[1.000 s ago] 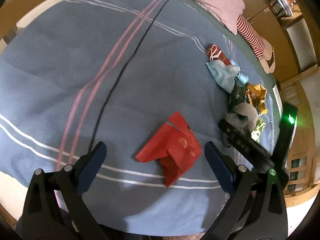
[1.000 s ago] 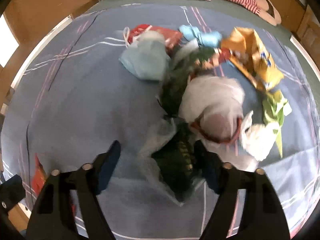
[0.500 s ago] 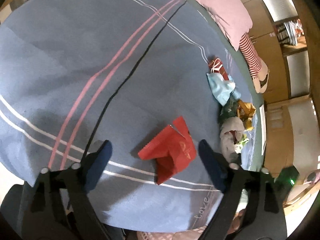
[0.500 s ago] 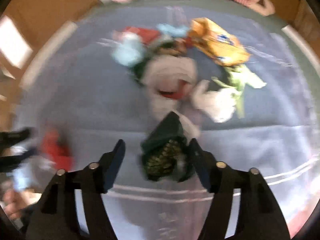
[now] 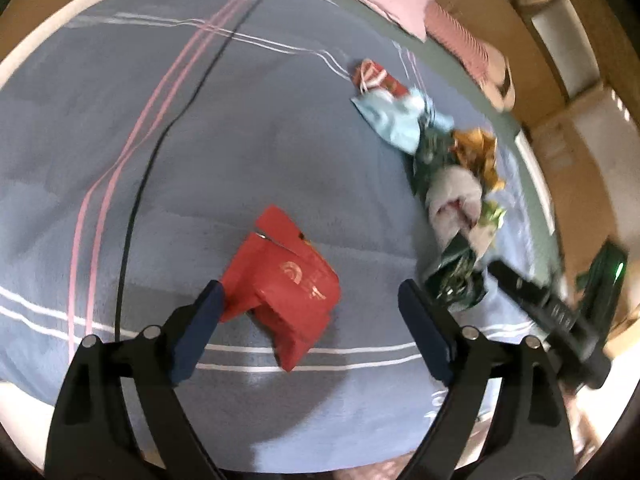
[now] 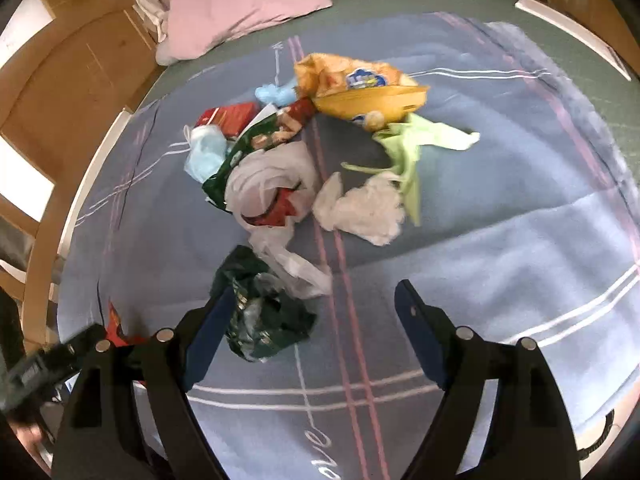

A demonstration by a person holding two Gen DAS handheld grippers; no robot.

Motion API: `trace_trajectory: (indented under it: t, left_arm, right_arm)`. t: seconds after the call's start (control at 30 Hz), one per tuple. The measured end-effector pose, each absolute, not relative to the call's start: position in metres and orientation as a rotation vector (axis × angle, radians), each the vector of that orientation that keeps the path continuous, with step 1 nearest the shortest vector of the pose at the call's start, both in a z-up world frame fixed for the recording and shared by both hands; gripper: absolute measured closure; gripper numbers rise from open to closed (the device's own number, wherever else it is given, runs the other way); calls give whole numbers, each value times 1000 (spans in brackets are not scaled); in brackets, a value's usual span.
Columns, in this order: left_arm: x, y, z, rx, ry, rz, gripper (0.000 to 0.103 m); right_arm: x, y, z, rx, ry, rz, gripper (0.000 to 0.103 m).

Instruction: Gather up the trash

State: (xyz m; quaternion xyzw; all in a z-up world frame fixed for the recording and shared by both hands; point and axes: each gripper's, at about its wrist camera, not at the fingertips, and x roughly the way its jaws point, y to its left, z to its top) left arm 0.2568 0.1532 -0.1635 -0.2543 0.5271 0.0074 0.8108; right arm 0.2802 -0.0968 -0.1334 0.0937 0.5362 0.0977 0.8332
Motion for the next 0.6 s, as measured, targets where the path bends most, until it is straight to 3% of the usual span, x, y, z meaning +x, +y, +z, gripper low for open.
trace_trajectory:
  t: [0.17,0.23,0.27,0.3,0.37,0.43,0.6]
  left_arm:
    - [260,162,-183,-544,1180,74,15]
    - [259,168,-189,-551,1198,103,28]
    - [258,170,-191,-542,1202,119,31]
    - [256,171,-190,-539,1195,123,34]
    - [255,171,-188,-525,1181,127,43]
    - [254,173,-187,-517,1177,122,61]
    - [244,177,-158,-532,1042,96,69]
  right_arm:
    - [286,-57,-149,74,1191,243,22]
    - [283,-46,-153,49,1195,254,23]
    - [282,-42,-155,38,1192,254,28]
    - [281,-40,-157,31,1196,250,41]
    - [279,-40,-156,38,1192,249,48]
    - [274,-41,-153,40,1191,258,51]
    - [250,-51,-131,82,1126,260,53]
